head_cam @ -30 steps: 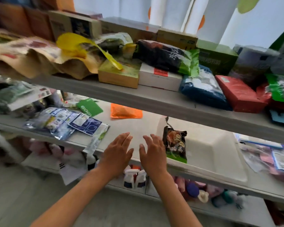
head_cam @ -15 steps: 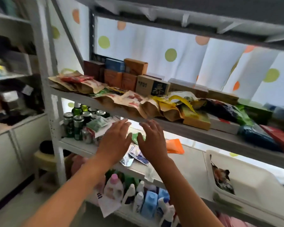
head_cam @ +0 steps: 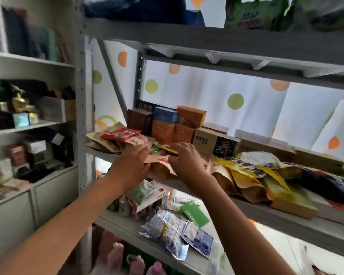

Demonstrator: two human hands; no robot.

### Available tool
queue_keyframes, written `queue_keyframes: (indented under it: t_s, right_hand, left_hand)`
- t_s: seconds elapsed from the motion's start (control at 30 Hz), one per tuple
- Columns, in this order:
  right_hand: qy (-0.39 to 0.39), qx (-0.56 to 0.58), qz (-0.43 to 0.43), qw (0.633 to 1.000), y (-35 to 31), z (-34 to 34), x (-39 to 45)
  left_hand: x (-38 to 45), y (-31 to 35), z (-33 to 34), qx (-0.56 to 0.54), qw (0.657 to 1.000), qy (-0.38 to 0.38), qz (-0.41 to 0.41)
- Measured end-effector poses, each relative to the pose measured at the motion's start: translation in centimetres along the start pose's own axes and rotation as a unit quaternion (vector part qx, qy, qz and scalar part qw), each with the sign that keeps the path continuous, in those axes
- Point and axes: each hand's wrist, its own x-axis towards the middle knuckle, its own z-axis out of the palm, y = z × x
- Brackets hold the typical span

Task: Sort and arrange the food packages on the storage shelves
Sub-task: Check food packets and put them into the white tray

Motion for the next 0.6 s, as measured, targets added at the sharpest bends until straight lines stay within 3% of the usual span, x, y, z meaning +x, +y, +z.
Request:
queue_keyframes:
  t_s: [0.23,0.37,0.6]
  right_hand:
    - [-0.113,0.047,0.086,0.989,2.0,2.2,9.7]
    - [-0.169,-0.015,0.08,0.982,3.5,4.1,12.7]
    - [-0.169,-0.053,0.064,0.982,4.6,4.8,14.1]
  left_hand:
    - [7.2,-3.7,0.7,0.073,0.995,-0.018,0.062]
    - [9.8,-5.5,1.9,0.106,0.99,-0.051,0.075]
    - [10.2,-8.6,1.9,0.072,0.993,-0.043,0.087]
